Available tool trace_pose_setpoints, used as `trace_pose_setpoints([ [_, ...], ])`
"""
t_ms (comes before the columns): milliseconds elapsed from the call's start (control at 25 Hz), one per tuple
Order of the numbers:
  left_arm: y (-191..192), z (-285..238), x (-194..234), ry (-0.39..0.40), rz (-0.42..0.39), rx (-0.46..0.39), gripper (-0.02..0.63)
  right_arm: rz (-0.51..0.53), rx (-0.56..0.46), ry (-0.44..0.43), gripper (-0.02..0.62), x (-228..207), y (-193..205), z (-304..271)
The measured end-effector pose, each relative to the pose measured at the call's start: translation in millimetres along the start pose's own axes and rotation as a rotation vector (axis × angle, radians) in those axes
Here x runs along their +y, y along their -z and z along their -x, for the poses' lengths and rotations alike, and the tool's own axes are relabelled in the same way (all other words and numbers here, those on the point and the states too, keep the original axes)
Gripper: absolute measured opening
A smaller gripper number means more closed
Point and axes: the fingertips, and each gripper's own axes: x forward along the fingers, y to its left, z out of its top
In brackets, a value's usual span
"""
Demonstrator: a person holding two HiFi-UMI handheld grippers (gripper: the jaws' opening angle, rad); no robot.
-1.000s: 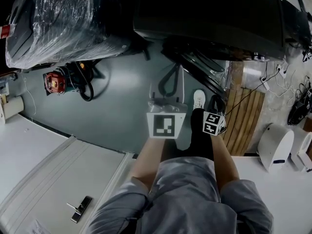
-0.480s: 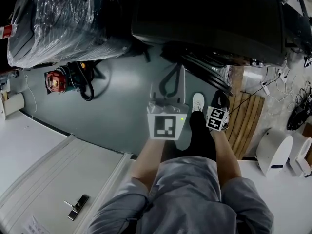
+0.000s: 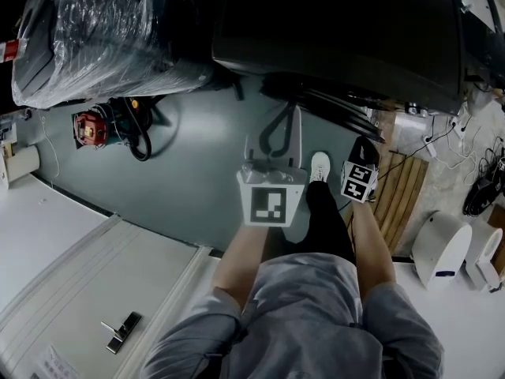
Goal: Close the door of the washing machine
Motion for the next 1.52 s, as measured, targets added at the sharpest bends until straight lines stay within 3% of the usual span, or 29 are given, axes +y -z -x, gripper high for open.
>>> trace_pose_setpoints([
  [400,4,-11,4,-0.014,0.001,0.009,-0.002,-0.032,-0.023,0.008,0.000,-24,-38,-39],
  [880,-3,-15,-9,0.017,-0.019,0.005,-0.002,-0.024,-0.007,-0.014,0.000,-22,-36,-39],
  [1280,-24,-3,-3,0.014,-0.016,-0.034,-0.002,-0.044,-0.015,0.003,0.000,-22,-48,-20],
  [1520,-45,7,6,0.012,0.002,-0.075,-0.002,-0.085,-0.119,0.006,-0.002,-15,-88,25],
])
